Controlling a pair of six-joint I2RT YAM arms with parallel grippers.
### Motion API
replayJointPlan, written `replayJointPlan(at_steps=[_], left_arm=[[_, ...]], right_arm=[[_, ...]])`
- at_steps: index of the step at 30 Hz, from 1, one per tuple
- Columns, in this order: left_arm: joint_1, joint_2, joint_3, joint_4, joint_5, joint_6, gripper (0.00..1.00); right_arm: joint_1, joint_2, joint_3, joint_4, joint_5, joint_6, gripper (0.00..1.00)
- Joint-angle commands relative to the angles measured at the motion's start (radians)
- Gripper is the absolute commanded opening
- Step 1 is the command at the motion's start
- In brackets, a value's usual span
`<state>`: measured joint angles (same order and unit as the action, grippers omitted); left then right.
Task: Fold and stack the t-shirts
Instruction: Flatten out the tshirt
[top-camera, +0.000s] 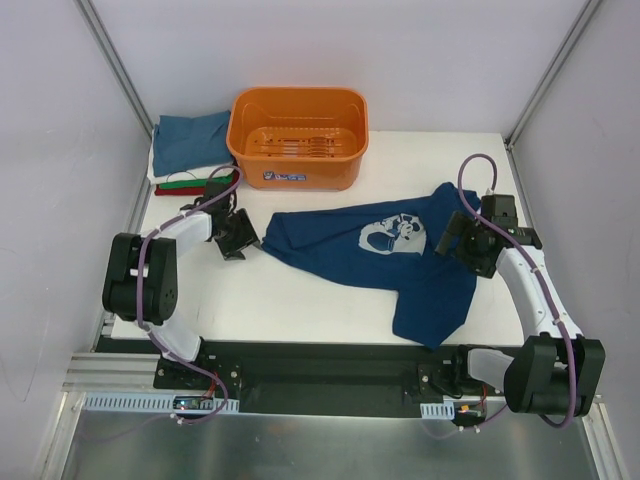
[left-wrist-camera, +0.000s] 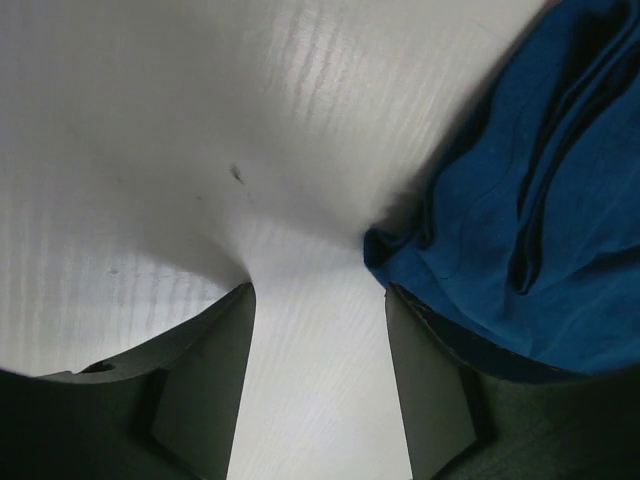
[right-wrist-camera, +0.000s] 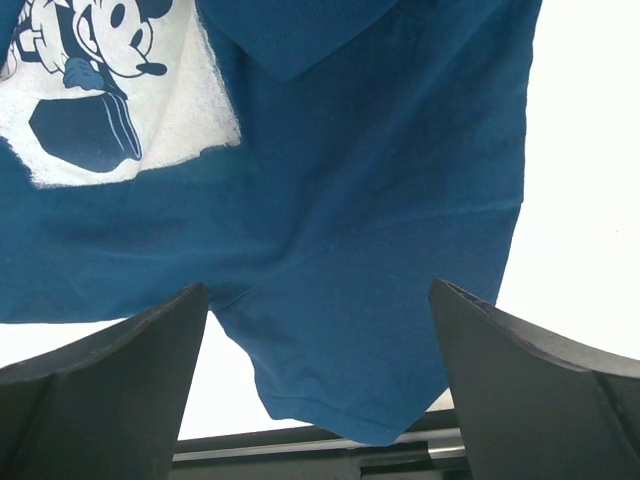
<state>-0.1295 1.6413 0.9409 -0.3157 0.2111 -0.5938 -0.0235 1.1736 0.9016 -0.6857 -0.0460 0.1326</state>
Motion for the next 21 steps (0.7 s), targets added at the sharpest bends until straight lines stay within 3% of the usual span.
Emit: replayJointPlan(at_steps=[1,6,8,17,19,21], left_arm=[[0.007,0.044,0.058,0.029,0.057,-0.014,0.55],[0.005,0.080,0.067,0.061,0.112,-0.008,0.55],[-0.001,0.104,0.073,0.063,0.122,-0.006,0.46],[-0.078,0.150,0.090,0.063,0.137,0.002,0.26],[-0.081,0.137,0.067,0.063,0.139,-0.009,0.17],[-0.081,0.120,0.036,0.063,0.116,-0.020,0.00]], right_arm=[[0.005,-0.017,0.033,0.005,0.014,0.013,0.97],[0.005,-0.020,0.025,0.002,0.038,0.012,0.97],[0.005,-0.017,0.026,0.000,0.040,0.012,0.97],[0.005,-0.038,0.030,-0.023,0.115,-0.002,0.97],[0.005,-0.045,0.030,-0.025,0.118,-0.002,0.97],[0.005,-0.048,0.028,-0.025,0.124,-0.001,0.97]])
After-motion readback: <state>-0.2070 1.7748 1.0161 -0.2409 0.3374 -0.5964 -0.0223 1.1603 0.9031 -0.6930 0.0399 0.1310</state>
